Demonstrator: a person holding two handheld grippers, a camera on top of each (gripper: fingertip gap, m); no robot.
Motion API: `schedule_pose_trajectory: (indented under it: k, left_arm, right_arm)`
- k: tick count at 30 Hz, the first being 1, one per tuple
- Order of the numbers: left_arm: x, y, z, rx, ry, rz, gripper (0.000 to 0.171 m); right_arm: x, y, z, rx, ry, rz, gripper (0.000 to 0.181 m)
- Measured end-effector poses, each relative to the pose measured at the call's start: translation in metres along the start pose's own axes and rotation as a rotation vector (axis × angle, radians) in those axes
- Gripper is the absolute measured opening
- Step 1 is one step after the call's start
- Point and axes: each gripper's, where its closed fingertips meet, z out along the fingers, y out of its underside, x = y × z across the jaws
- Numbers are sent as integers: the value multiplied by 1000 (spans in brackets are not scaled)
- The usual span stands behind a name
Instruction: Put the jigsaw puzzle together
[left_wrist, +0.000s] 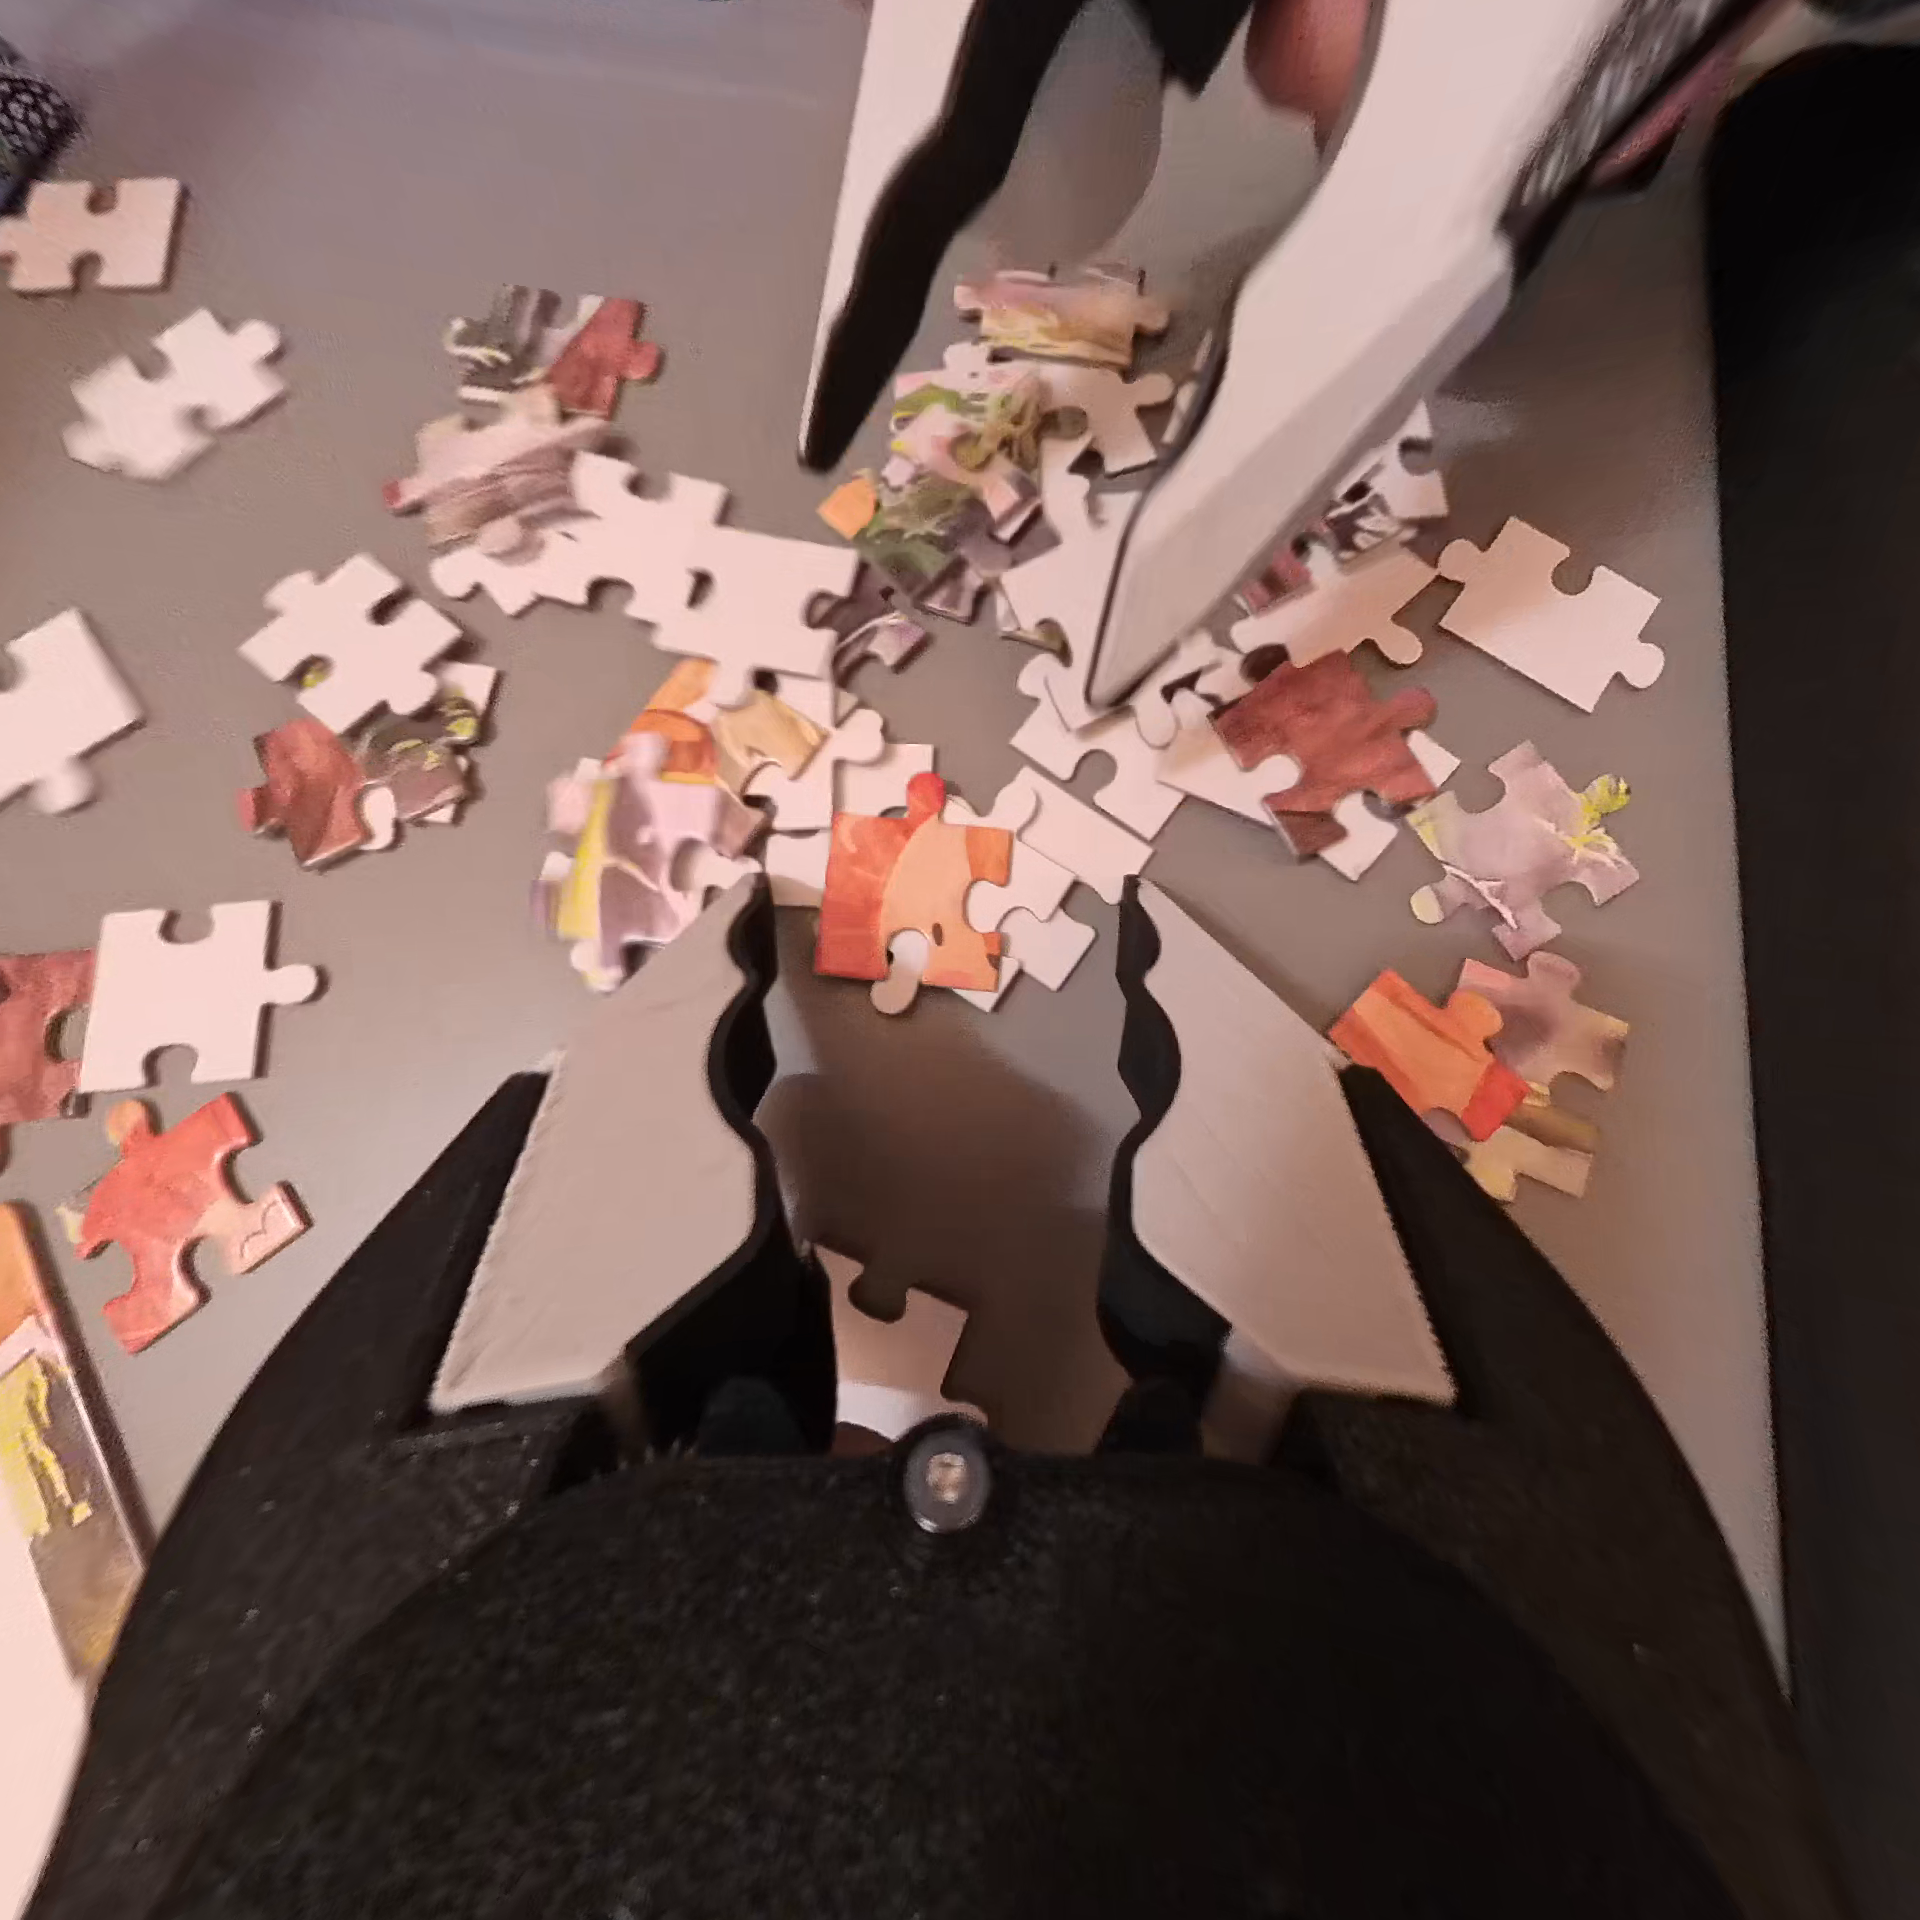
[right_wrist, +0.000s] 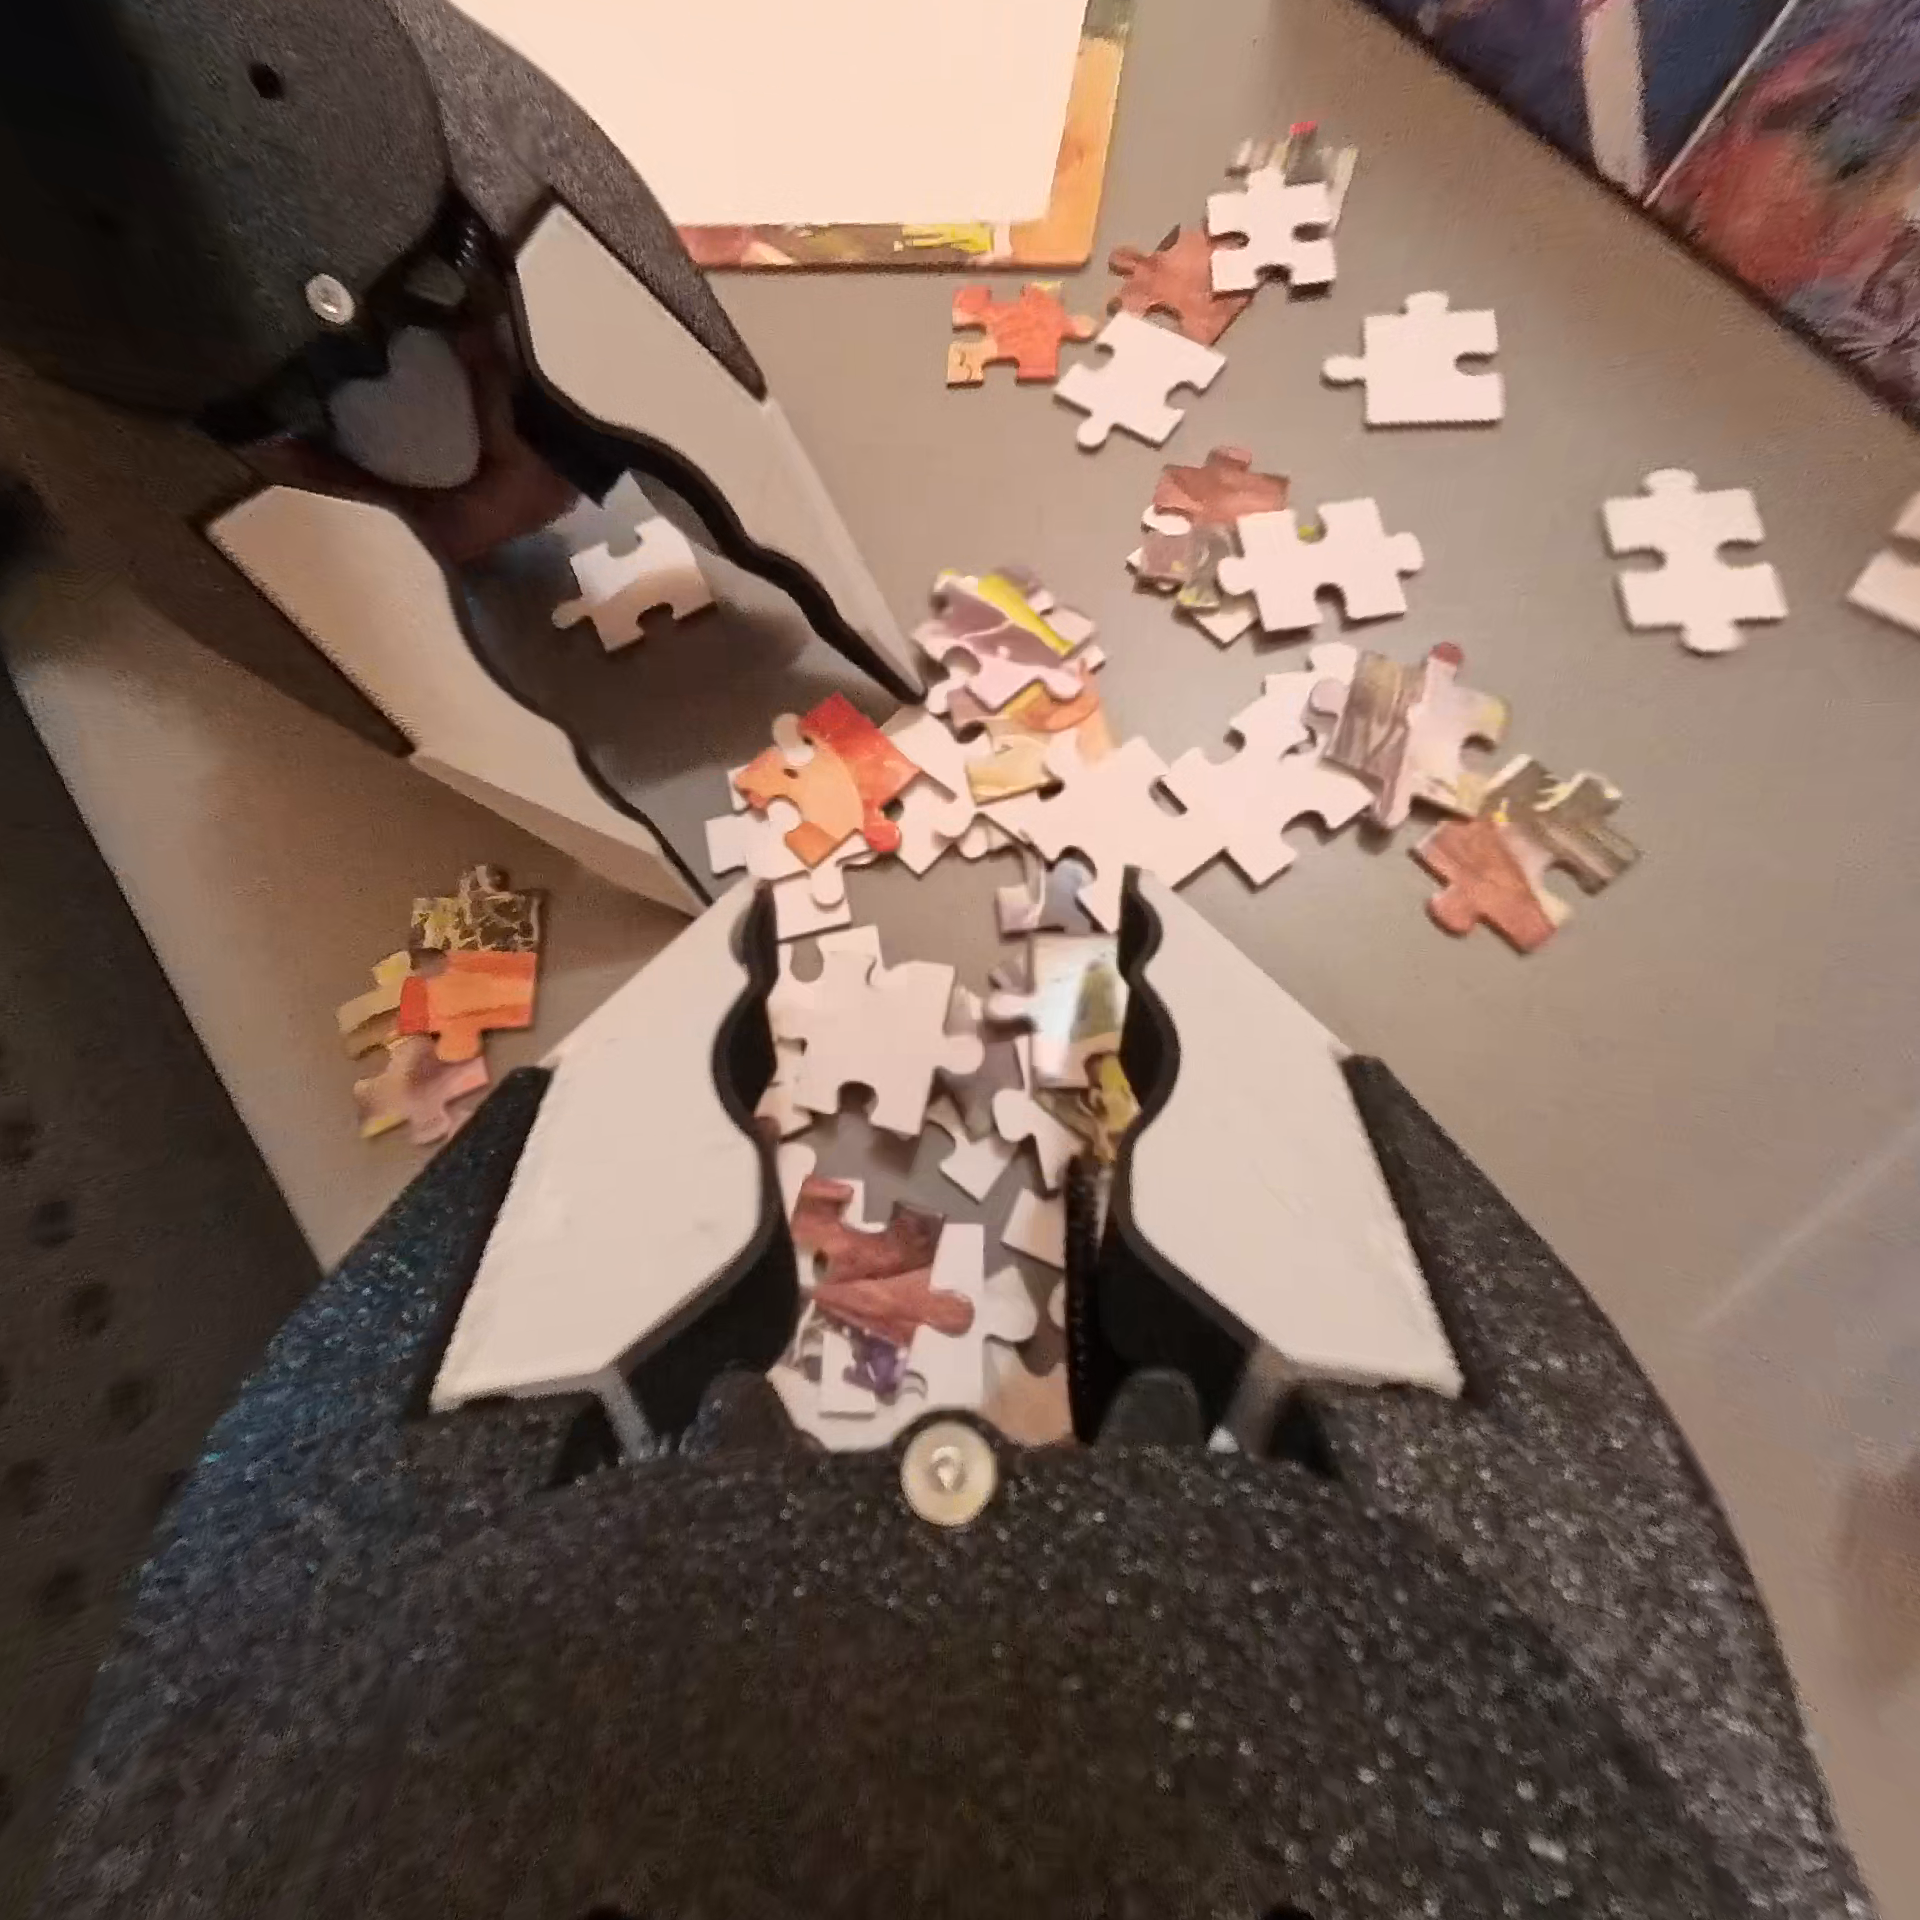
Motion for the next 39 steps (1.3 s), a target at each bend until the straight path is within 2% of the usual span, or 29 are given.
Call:
schedule_pose_trajectory:
  k: [2, 5, 8, 10, 12, 14, 15, 18, 20, 21, 23, 25, 26, 28, 30, 31, 32, 33, 34, 35, 37, 39]
  left_arm:
    - [1, 1, -2, 15, 3, 8, 61]
    - [0, 4, -9, 33, -12, 12, 38]
    - [-3, -12, -29, 128, 31, -30, 49]
    - [-34, -26, -45, 185, -19, -105, 50]
    - [-93, -29, -54, 198, -155, -251, 50]
    - [-161, -15, -56, 149, -337, -429, 47]
    - [-184, -9, -53, 118, -394, -478, 44]
    - [-213, -14, -30, 88, -435, -523, 40]
    - [-226, -17, -16, 56, -494, -540, 41]
    - [-232, -17, -11, 50, -528, -560, 41]
    - [-234, -18, 0, 60, -531, -622, 41]
    - [-225, -16, 13, 56, -498, -650, 41]
    - [-223, -14, 15, 46, -515, -626, 36]
    - [-216, -16, 16, 39, -510, -592, 34]
    - [-203, -19, 19, 22, -455, -561, 35]
    - [-192, -22, 22, 13, -410, -520, 35]
    - [-179, -25, 25, 2, -365, -470, 35]
    - [-165, -27, 27, -14, -322, -420, 35]
    - [-147, -30, 29, -30, -247, -381, 32]
    - [-128, -31, 29, -41, -168, -350, 33]
    - [-108, -35, 21, -17, -100, -322, 33]
    - [-99, -37, 4, 51, -65, -353, 33]
  right_arm:
    - [6, 0, -22, 27, 48, -18, 56]
    - [25, 26, -56, -33, 145, -12, 48]
    - [42, 45, -83, -38, 218, 37, 50]
    - [53, 41, -88, 18, 253, 102, 58]
    - [62, 22, -77, 67, 269, 151, 58]
    - [81, -8, -53, 91, 338, 172, 65]
    - [93, -24, -39, 100, 378, 197, 65]
    - [138, -57, 5, 75, 496, 352, 66]
    - [176, -61, 25, 19, 603, 429, 66]
    - [186, -61, 37, 5, 599, 492, 67]
    - [200, -64, 56, 13, 566, 596, 69]
    - [214, -58, 64, -5, 603, 635, 66]
    - [220, -57, 63, 3, 642, 617, 57]
    - [220, -53, 63, -30, 667, 553, 51]
    - [206, -52, 64, -53, 615, 501, 48]
    - [192, -50, 65, -74, 557, 469, 32]
    - [177, -47, 63, -113, 509, 431, 35]
    - [165, -39, 56, -181, 494, 376, 27]
    - [142, -31, 52, -251, 400, 332, 1]
    - [125, -22, 45, -305, 356, 324, 1]
    - [113, -9, 26, -345, 366, 302, 17]
    - [114, -11, 12, -250, 394, 307, 17]
